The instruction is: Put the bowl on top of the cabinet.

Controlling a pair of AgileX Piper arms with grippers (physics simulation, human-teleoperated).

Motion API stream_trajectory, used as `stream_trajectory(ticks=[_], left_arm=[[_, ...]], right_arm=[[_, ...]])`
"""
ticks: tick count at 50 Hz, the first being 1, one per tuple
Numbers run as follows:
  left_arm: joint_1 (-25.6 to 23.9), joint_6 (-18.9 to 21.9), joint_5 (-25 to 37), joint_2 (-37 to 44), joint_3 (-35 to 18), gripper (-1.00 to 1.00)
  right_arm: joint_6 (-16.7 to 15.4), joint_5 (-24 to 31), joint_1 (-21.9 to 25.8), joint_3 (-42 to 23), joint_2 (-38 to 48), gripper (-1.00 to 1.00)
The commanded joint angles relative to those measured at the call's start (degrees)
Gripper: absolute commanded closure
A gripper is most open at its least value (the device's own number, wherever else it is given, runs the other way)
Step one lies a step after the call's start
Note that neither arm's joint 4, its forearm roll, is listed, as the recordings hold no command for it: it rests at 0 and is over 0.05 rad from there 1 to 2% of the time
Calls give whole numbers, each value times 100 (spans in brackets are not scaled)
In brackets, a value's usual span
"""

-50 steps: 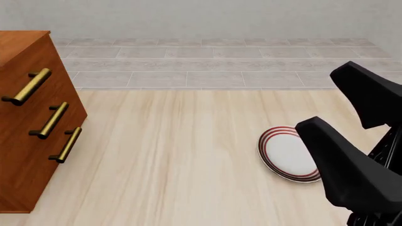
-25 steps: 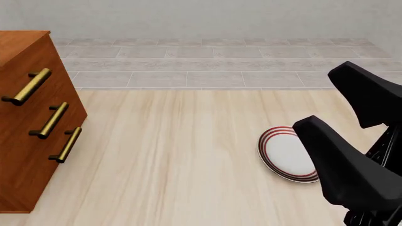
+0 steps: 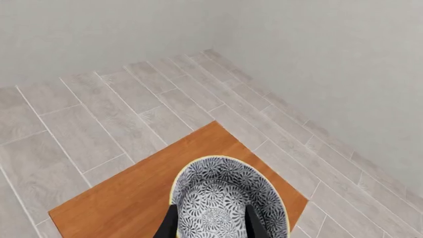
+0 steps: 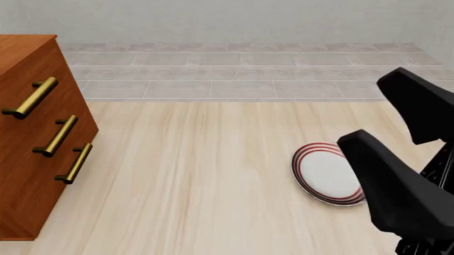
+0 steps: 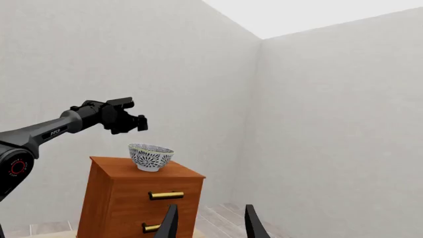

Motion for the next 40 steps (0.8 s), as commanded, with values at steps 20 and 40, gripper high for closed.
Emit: stream_trajectory(ticks=[20,40], left_arm=[[-427,-6,394,-171,-721,-100],[-858,103,467,-288,-927,-100]], right_arm=[[4,102,-36,-40,-151,-100],[-17,173,-40,-64,-240,-100]])
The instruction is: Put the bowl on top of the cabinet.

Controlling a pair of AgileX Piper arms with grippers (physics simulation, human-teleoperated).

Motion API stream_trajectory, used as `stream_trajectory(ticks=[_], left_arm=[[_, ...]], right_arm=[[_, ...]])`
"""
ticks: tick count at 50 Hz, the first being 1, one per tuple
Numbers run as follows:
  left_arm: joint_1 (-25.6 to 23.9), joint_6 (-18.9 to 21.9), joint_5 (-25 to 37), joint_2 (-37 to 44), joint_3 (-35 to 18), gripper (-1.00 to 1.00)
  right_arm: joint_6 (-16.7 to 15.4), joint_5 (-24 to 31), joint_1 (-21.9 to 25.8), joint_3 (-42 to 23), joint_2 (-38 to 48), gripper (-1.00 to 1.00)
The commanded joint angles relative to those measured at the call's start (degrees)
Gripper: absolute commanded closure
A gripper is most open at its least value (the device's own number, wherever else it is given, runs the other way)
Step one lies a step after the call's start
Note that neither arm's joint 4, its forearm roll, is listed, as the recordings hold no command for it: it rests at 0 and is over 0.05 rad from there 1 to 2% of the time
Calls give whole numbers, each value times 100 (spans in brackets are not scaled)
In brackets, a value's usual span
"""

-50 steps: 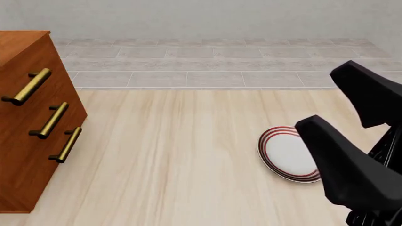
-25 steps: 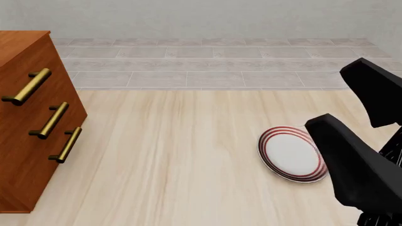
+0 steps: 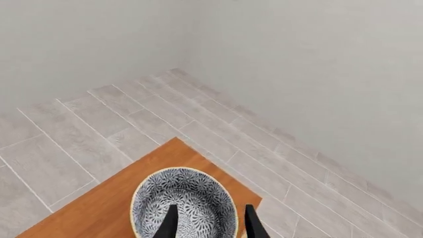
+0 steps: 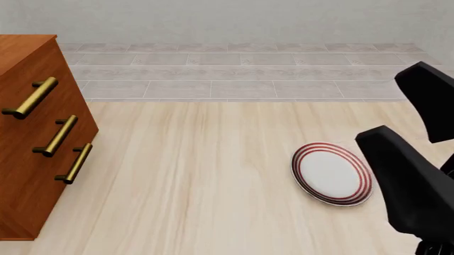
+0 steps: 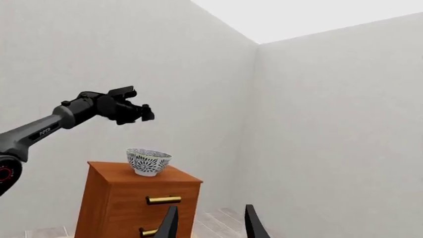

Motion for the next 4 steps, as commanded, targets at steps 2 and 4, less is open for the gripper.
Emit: stream_trajectory(ticks=[2,4], left_arm=[[-238,64,61,-45,-121,-100],[-283,71,65,-57,-128,-100]], right_arm=[[-10,29,2,-14,-30,-100],[-8,29,0,-16,-30,-100]])
